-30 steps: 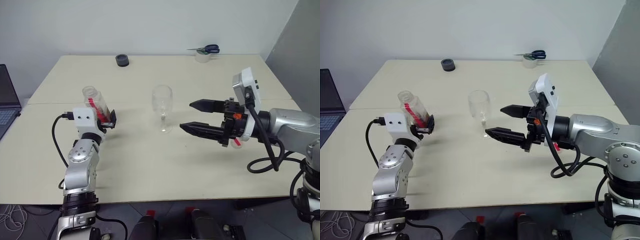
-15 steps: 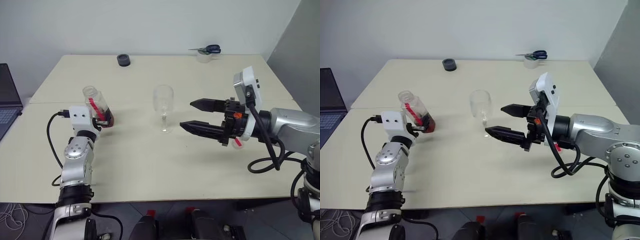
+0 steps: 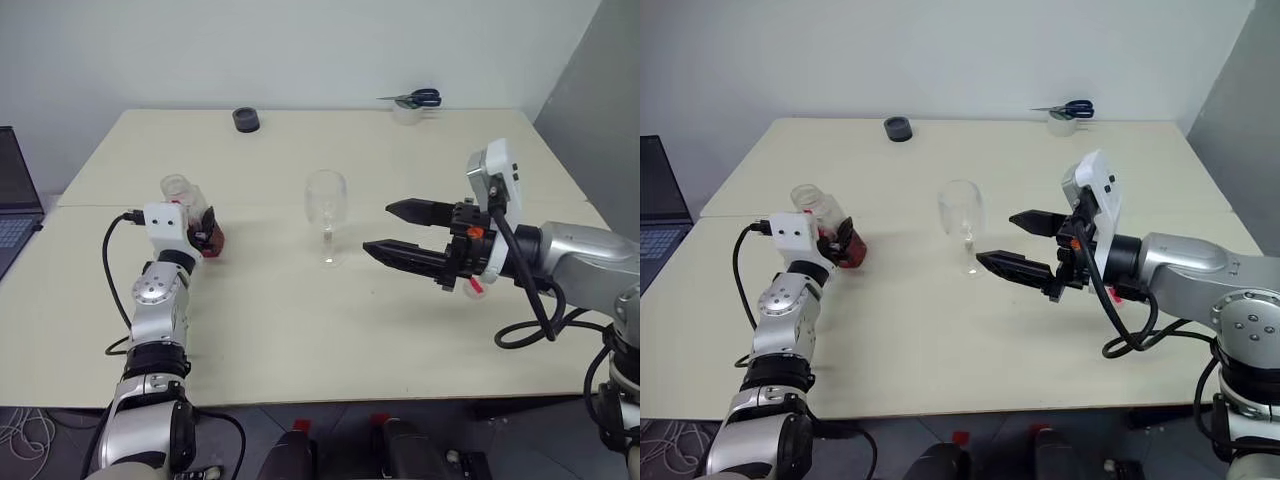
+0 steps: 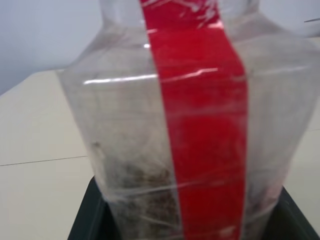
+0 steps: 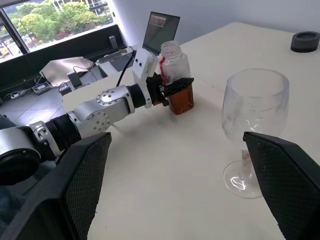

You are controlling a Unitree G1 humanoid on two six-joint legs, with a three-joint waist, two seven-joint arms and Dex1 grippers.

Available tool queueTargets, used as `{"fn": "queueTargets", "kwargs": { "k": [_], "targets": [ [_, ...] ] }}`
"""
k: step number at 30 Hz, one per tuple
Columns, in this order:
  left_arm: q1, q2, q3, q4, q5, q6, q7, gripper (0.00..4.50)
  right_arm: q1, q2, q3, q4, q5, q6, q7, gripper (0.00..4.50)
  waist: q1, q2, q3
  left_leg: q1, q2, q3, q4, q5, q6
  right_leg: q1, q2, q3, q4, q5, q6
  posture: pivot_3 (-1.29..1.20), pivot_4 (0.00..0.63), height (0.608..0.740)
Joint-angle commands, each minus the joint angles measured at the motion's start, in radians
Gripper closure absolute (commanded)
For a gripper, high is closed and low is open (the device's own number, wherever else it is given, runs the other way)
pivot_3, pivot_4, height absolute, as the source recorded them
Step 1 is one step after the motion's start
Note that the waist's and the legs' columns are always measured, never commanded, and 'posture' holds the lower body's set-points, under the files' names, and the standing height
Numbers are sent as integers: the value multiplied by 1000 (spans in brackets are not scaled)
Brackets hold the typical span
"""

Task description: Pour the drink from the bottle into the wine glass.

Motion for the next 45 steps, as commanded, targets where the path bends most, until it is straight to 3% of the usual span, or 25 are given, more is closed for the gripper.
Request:
{"fn": "queueTargets", "kwargs": {
  "k": [1, 10, 18, 25, 45],
  "targets": [
    [-13, 52, -45, -45, 74, 24, 15, 2815, 4, -15, -31, -39, 5, -38, -8, 0, 0, 0, 0, 0, 0, 0, 0, 0, 0, 0, 0, 0, 0, 0, 0, 0, 150, 740],
    [-388, 117, -226, 66, 212, -6, -110, 2815, 32, -7, -9, -71, -215, -191, 29, 0, 10, -6, 3, -3, -2, -1, 2, 0, 0, 0, 0, -3, -1, 0, 1, 0, 150, 740],
    [-532, 128, -363, 219, 339, -181, -180, 2815, 117, 27, 39, -94, -422, -335, 91, 0, -17, -6, 3, -2, -2, 3, -1, 0, 0, -3, -2, 1, -1, 0, 2, 0, 150, 740],
    [-602, 166, -450, 266, 444, -337, -201, 2815, 142, 80, 79, -89, -525, -397, 109, 0, -22, -6, 3, -20, -3, 2, 10, 0, 0, -21, -2, 1, 7, 0, 2, 0, 150, 740],
    [-682, 256, -541, 344, 596, -575, -201, 2815, 79, 144, 74, -71, -537, -364, 91, 0, -22, -6, 3, -21, -4, 2, 13, 0, 0, -20, -2, 1, 9, 0, 4, 0, 150, 740]
  ]
}}
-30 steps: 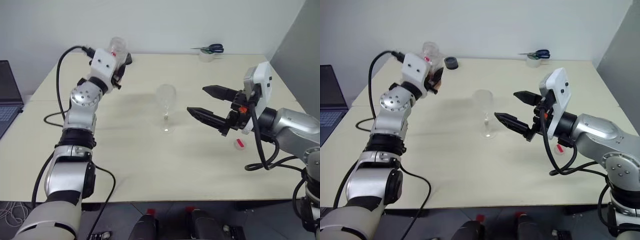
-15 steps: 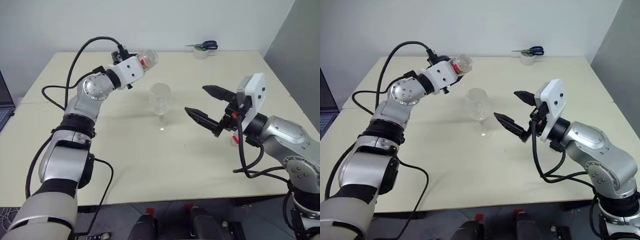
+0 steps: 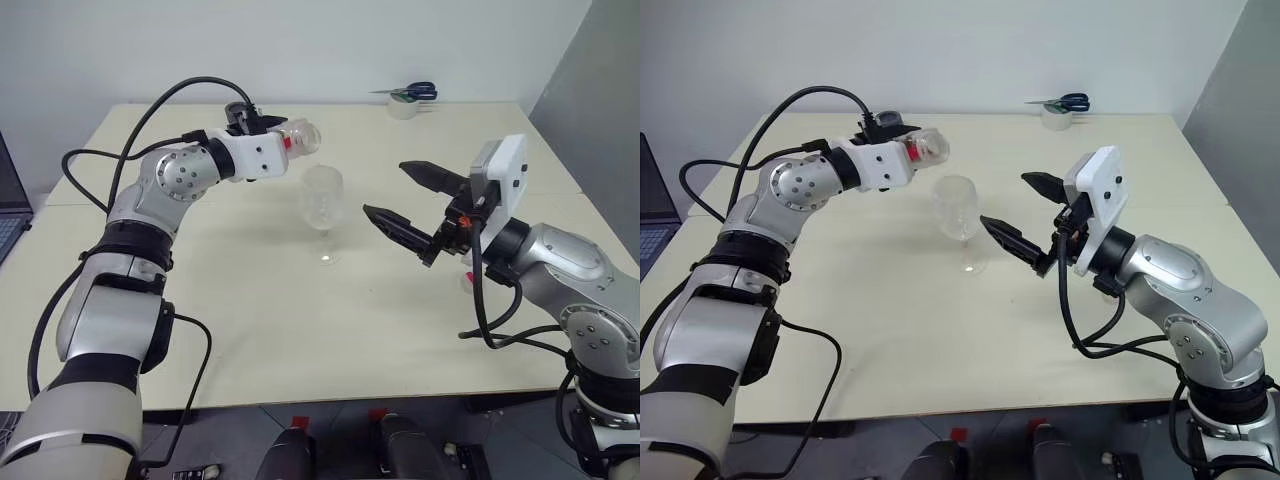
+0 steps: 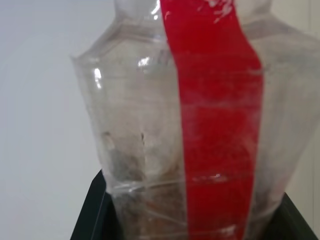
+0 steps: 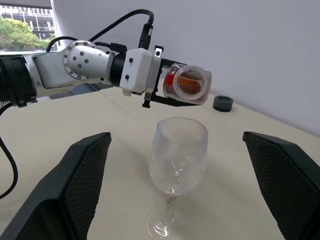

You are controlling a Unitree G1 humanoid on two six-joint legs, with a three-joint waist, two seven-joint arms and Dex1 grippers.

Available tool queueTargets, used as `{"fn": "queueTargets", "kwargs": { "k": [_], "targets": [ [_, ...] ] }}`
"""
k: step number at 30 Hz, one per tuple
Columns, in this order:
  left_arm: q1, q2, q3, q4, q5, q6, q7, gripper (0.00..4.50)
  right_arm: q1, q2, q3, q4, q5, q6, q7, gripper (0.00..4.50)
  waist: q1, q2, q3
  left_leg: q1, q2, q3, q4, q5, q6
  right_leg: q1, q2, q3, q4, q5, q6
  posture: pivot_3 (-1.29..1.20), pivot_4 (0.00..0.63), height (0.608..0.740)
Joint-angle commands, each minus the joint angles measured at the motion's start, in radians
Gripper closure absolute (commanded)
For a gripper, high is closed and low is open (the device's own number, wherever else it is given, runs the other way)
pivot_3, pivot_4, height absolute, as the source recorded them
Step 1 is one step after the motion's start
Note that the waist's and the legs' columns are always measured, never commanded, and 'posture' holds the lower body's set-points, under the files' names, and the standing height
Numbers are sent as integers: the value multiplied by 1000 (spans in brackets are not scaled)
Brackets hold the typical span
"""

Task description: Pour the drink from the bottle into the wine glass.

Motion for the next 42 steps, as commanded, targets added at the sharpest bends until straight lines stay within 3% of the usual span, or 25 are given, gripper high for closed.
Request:
{"fn": "queueTargets", "kwargs": {
  "k": [1, 42],
  "targets": [
    [-56, 26, 0, 7, 22, -44, 36, 2815, -17, 7, -25, -22, -6, -9, -5, 0, 0, 0, 0, 0, 0, 0, 0, 0, 0, 0, 0, 0, 0, 0, 0, 0, 150, 740],
    [-217, 98, -155, 144, 291, -177, 235, 2815, -6, 77, -29, -23, -17, 4, -37, 0, -2, 0, 0, 2, -1, 1, 3, 0, 1, -1, 4, 1, 10, 0, 0, 0, 150, 740]
  ]
}}
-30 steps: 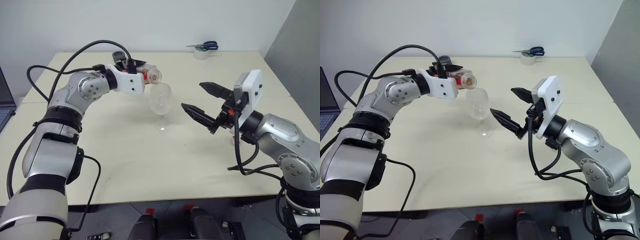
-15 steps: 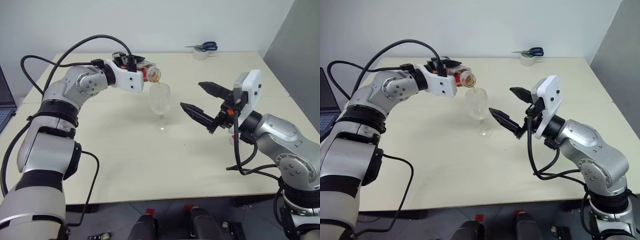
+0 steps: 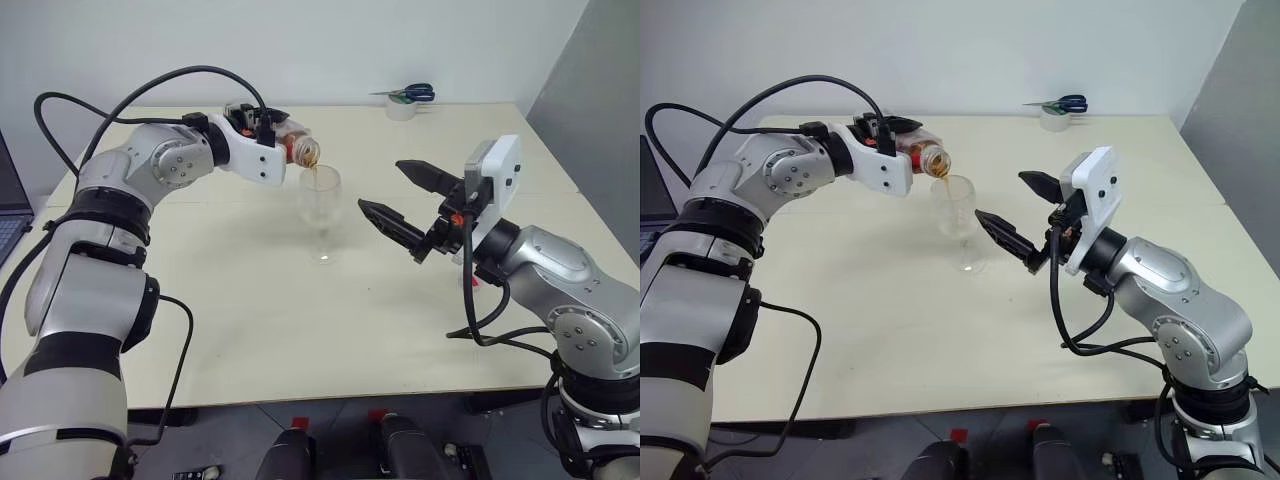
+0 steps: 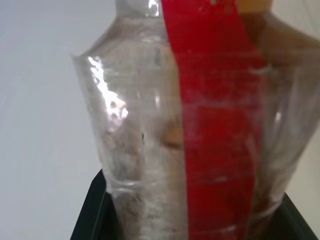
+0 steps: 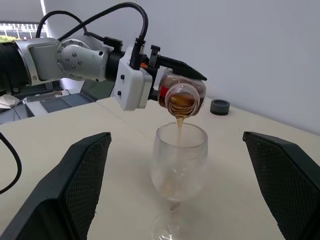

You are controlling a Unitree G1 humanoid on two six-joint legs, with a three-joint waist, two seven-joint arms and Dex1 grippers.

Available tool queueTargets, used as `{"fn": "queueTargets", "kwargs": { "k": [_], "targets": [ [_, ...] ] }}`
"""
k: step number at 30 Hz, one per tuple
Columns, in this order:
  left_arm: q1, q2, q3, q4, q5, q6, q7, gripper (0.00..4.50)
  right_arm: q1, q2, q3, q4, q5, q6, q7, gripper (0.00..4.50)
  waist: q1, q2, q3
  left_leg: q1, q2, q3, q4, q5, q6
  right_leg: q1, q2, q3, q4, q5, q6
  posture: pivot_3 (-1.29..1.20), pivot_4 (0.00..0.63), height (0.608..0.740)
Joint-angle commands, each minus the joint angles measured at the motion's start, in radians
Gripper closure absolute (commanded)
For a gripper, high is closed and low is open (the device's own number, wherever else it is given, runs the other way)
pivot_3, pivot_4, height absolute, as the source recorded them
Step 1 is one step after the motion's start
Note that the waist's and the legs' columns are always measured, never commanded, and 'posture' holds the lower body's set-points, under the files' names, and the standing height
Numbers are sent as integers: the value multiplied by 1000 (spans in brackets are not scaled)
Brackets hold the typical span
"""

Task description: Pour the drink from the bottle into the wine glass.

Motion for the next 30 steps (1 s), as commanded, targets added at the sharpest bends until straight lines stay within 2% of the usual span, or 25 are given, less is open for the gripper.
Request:
{"fn": "queueTargets", "kwargs": {
  "k": [1, 25, 30],
  "targets": [
    [-59, 31, -1, -3, 11, -11, 42, 2815, -5, 0, -30, -22, 1, -17, 5, 0, 0, 0, 0, 0, 0, 0, 0, 0, 0, 0, 0, 0, 0, 0, 0, 0, 150, 740],
    [-119, 51, -67, 43, 82, -24, 129, 2815, 6, 6, -26, -29, 5, -16, 18, 0, 0, 0, 0, 0, 0, 0, 0, 0, 0, 0, 0, 0, 1, 0, 0, 0, 150, 740],
    [-101, 19, -17, 60, -7, -6, 61, 2815, 4, 7, -24, -29, 5, -15, 19, 0, 0, 0, 0, 0, 0, 0, 0, 0, 0, 0, 0, 0, 1, 0, 0, 0, 150, 740]
  ]
}}
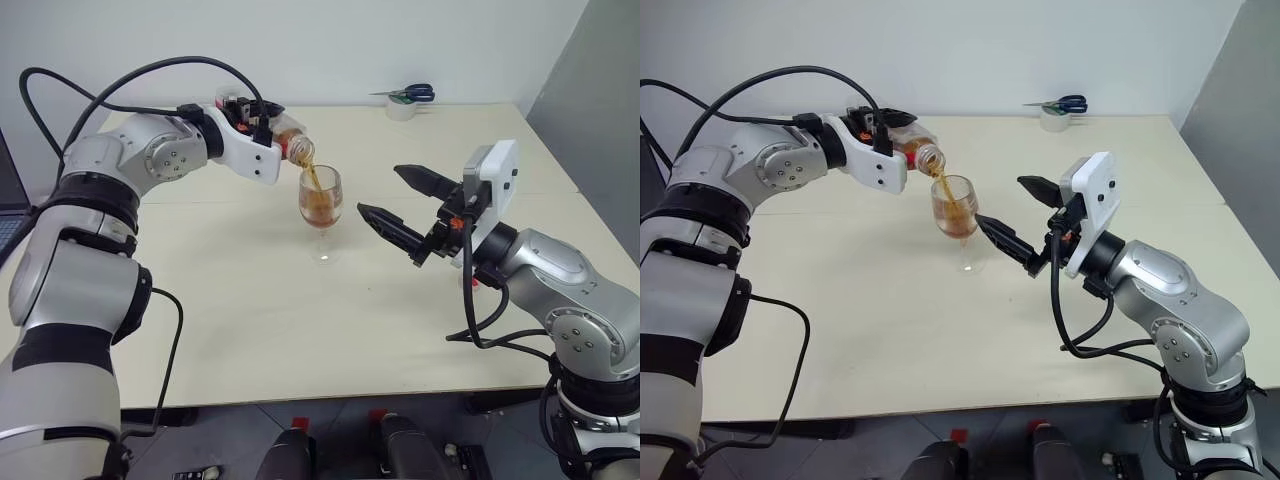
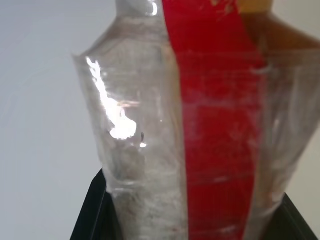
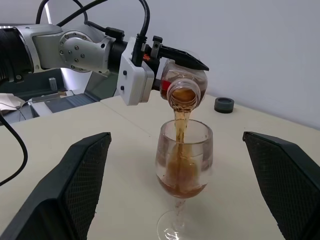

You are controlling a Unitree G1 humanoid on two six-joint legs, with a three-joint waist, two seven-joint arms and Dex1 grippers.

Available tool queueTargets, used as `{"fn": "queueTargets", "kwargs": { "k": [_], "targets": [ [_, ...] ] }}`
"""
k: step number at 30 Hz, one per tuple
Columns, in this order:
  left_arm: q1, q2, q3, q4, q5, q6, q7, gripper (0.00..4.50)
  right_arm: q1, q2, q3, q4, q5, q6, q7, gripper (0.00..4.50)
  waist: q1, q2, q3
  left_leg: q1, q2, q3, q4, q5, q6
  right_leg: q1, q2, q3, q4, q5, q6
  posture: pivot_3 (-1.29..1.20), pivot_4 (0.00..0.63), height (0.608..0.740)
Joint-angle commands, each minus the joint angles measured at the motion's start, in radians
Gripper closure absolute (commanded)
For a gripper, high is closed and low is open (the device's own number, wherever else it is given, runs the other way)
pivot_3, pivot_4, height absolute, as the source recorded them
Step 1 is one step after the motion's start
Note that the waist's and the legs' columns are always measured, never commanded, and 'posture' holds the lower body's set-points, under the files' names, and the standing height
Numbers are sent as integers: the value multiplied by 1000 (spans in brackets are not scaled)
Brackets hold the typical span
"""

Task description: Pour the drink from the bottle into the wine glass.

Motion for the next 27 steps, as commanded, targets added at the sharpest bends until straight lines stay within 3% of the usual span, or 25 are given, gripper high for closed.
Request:
{"fn": "queueTargets", "kwargs": {
  "k": [1, 11, 17, 19, 27],
  "targets": [
    [-23, -11, 70, 1, -103, 17, -54, 2815, -10, 2, -24, -34, 7, -12, 0, 0, 0, 0, 0, 0, 0, 0, 0, 0, 0, 0, 0, 0, 0, 0, 0, 0, 150, 740],
    [81, -76, 254, -86, -424, 118, -333, 2815, -5, -1, -24, -25, 21, 0, 14, 0, -3, 0, 0, 0, 0, 0, 1, 0, 0, 0, 0, 0, 1, 0, 0, 0, 150, 740],
    [214, -131, 417, -342, -712, 320, -484, 2815, -18, -14, -25, -5, 43, 2, 69, 0, -7, 0, 0, 0, 1, -1, 3, 0, 0, 0, -2, 0, 1, 0, 0, 0, 150, 740],
    [263, -142, 470, -441, -762, 436, -454, 2815, -18, -33, -29, -8, 55, 1, 104, 0, -9, 0, 0, 0, 1, -1, 3, 0, 0, 0, -3, 0, 1, 0, 0, 0, 150, 740],
    [574, -193, 720, -767, -806, 977, -31, 2815, 113, -173, 11, -28, -46, -148, 345, 0, -18, 0, -2, 2, 2, -2, 5, 0, 0, 1, -2, 0, 2, 0, 0, 0, 150, 740]
  ]
}}
